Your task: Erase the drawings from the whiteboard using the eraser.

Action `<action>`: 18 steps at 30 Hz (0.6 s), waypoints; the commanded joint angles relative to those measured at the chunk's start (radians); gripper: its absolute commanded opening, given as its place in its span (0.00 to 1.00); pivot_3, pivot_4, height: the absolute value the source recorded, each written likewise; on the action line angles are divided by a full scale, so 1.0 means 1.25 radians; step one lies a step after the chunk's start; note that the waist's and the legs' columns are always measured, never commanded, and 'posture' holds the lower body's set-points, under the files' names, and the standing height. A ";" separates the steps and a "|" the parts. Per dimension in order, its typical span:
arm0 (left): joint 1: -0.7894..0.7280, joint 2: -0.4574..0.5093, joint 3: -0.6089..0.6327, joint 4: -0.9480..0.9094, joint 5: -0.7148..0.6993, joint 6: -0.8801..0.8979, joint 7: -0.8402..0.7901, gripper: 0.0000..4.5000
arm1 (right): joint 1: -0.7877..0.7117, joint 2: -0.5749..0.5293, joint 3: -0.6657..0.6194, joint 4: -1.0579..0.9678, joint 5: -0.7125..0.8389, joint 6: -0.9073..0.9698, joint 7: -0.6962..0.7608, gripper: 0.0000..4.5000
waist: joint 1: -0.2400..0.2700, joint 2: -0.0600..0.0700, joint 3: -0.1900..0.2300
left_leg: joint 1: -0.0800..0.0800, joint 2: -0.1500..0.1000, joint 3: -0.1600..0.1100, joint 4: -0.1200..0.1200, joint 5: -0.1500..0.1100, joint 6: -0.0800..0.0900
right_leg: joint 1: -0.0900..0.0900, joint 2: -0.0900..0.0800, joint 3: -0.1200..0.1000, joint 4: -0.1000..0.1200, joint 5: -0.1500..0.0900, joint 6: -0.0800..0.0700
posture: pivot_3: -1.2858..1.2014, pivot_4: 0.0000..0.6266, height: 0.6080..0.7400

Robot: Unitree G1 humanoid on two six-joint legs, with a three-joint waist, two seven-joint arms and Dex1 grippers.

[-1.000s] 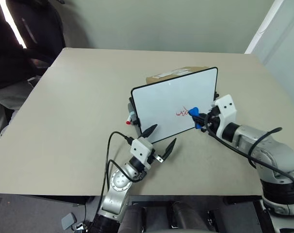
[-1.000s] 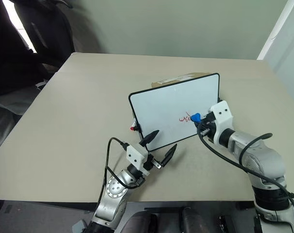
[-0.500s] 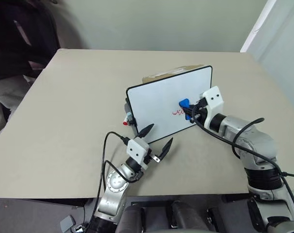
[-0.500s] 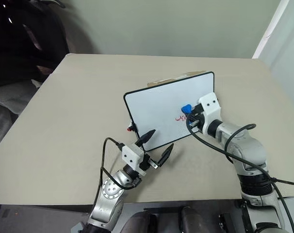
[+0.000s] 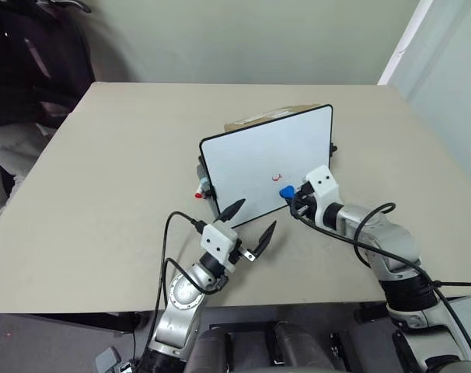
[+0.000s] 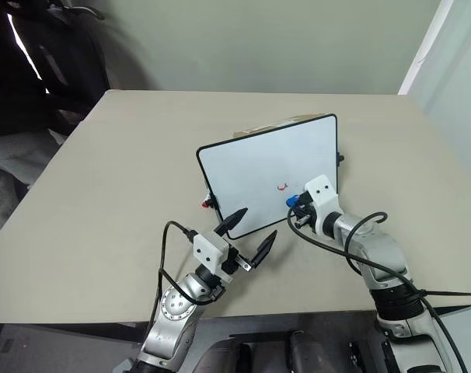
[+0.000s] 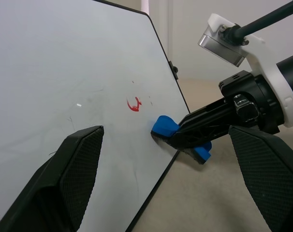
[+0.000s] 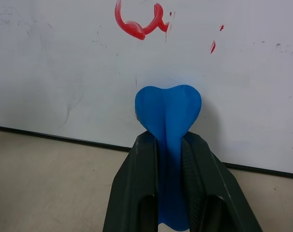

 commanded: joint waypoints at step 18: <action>-0.012 -0.006 0.001 -0.026 -0.003 -0.006 0.007 1.00 | -0.032 0.029 -0.034 0.029 -0.030 -0.019 -0.018 0.11 | -0.002 0.001 0.000 | -0.001 0.000 0.000 -0.001 0.000 -0.001 | -0.002 0.000 0.000 0.000 0.000 -0.001 | 0.52 0.24 1.00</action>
